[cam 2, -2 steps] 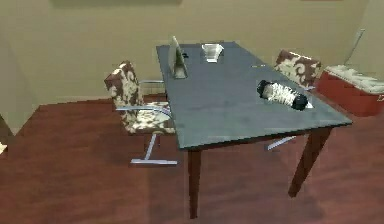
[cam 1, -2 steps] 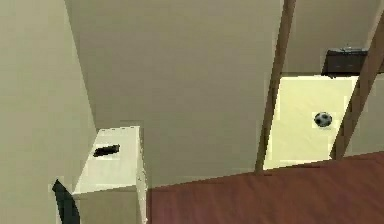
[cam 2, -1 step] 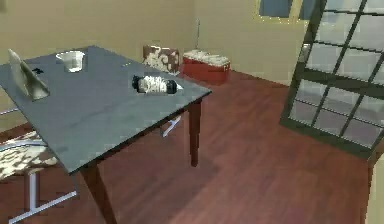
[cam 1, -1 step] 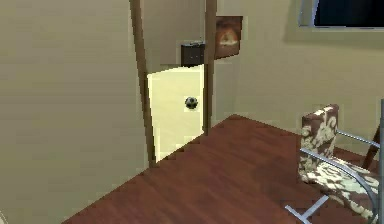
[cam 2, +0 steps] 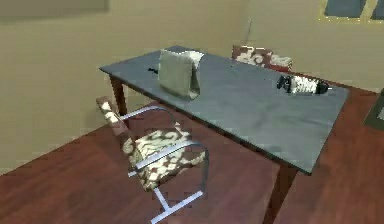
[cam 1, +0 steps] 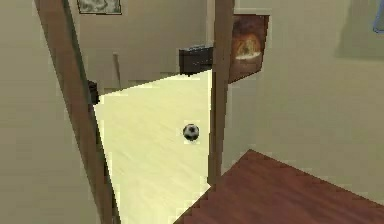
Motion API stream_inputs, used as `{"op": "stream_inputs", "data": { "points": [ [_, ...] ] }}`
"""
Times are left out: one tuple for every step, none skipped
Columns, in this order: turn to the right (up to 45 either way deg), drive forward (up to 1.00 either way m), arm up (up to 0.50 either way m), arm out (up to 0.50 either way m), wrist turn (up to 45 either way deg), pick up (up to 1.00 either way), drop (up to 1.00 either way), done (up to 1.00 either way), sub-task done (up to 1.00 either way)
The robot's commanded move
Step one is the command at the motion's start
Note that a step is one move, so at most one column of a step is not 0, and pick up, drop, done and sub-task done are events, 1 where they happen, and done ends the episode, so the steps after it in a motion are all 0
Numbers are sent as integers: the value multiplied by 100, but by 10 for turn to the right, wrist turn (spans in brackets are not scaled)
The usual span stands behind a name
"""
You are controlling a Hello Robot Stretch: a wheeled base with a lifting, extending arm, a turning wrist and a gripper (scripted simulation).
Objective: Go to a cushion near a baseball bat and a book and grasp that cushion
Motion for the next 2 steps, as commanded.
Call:
{"op": "stream_inputs", "data": {
  "points": [
    [0,55,0,0,0,0,0,0,0],
    [60,0,0,0,0,0,0,0,0]
  ]
}}
